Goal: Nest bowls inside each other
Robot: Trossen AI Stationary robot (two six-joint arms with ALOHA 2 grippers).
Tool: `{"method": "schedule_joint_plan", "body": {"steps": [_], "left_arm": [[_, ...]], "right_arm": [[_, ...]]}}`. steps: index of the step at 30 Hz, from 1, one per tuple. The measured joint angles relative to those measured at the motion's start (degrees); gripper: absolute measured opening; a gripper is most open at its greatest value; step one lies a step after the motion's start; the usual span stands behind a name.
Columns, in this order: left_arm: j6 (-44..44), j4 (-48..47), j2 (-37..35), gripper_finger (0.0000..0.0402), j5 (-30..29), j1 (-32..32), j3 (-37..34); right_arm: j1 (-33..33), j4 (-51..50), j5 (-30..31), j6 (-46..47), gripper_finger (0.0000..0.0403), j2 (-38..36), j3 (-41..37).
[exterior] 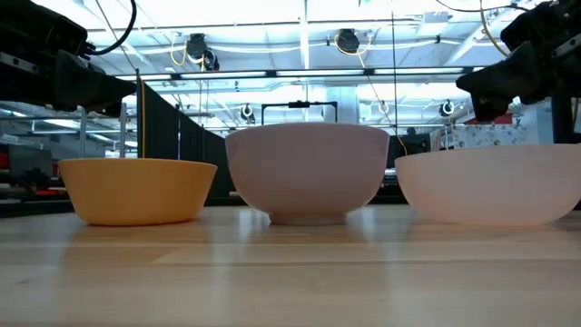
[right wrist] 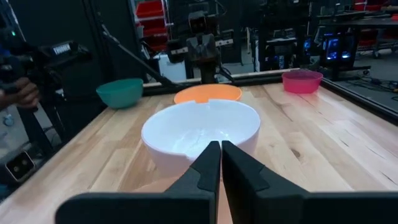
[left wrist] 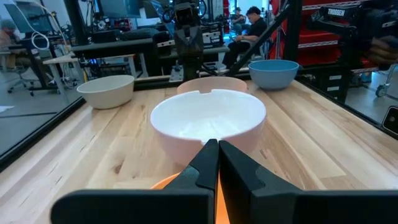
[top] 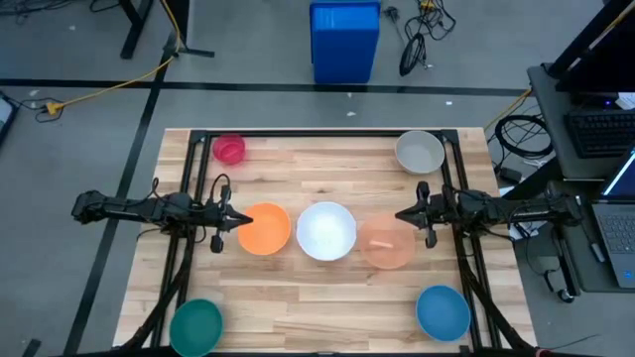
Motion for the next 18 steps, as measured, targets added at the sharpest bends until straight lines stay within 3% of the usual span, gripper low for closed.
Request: {"method": "schedule_joint_plan", "body": {"steps": [7,18], "left_arm": [[-0.08,-0.08,0.00,0.0000,0.00,0.00,0.01],[-0.11,-0.10,0.02,0.0000,0.01,0.00,0.01]], "right_arm": [[-0.01,-1.34,0.01,1.78,0.0000,0.16,5.52],[-0.02,-20.25,4.96,1.23,0.0000,10.02,32.16]]}}
